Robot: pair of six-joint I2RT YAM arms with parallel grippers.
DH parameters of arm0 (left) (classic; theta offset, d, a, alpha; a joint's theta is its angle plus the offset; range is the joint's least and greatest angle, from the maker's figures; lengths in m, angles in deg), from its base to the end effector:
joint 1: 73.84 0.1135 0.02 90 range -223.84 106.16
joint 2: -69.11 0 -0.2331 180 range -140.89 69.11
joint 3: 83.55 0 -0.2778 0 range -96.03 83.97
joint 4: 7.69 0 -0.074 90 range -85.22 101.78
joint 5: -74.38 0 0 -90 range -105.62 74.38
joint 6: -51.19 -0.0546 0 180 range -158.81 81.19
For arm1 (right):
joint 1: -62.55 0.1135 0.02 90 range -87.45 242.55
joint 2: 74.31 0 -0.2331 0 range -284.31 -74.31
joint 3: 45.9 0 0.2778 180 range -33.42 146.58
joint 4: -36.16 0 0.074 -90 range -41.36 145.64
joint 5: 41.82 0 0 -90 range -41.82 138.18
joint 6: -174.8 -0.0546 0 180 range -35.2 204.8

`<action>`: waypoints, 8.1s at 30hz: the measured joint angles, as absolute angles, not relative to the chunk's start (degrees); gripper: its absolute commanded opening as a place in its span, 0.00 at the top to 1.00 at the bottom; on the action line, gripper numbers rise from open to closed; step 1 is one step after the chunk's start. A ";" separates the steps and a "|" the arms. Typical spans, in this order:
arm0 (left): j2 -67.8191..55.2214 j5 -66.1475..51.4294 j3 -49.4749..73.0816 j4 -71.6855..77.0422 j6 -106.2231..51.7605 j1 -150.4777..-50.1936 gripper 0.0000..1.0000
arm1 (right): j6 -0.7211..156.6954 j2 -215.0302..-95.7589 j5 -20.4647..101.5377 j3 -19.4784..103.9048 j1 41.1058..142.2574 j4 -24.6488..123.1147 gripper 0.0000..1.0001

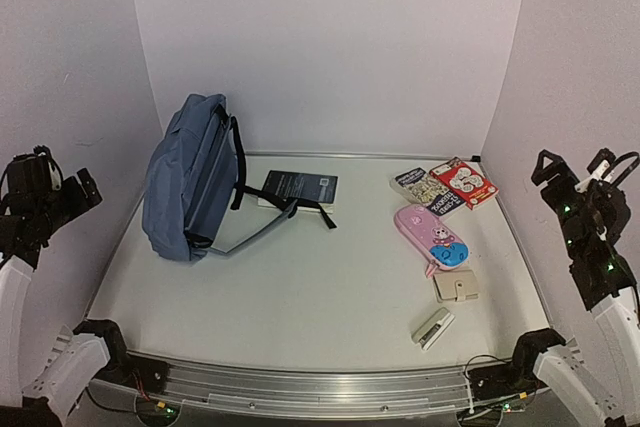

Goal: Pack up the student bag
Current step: Adjust the student bag at the center of the board, then unzip the student bag at the center of the board.

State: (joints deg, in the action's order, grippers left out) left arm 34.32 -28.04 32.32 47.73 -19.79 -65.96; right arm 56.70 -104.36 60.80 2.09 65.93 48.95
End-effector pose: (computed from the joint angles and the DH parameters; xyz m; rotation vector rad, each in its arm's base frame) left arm 0.1817 0.0370 0.3266 -0.6006 1.9243 0.0960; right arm 0.2096 0.0004 0.3272 0.4913 1.4060 0.2815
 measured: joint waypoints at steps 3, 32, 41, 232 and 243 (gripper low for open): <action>34.31 -27.79 32.37 47.71 -19.66 -65.96 0.00 | 56.53 -104.56 60.95 2.09 65.93 49.28 0.02; 7.07 12.96 27.65 44.38 -21.46 -65.91 0.04 | 56.41 -115.14 39.75 8.89 65.95 56.69 0.02; 1.15 15.55 25.98 40.94 -24.29 -65.90 0.59 | 56.53 -115.36 31.87 9.12 65.93 57.75 0.02; -33.41 3.15 -2.07 48.02 -32.76 -111.21 0.75 | 25.97 -172.05 60.11 27.67 113.73 56.65 0.54; -30.78 5.36 6.33 43.46 -28.24 -111.31 1.00 | 21.72 -173.01 60.82 25.97 113.75 56.41 0.64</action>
State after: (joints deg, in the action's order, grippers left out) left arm -30.78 5.36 6.33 43.46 -28.24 -111.31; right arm 21.72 -173.01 60.82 25.97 113.75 56.41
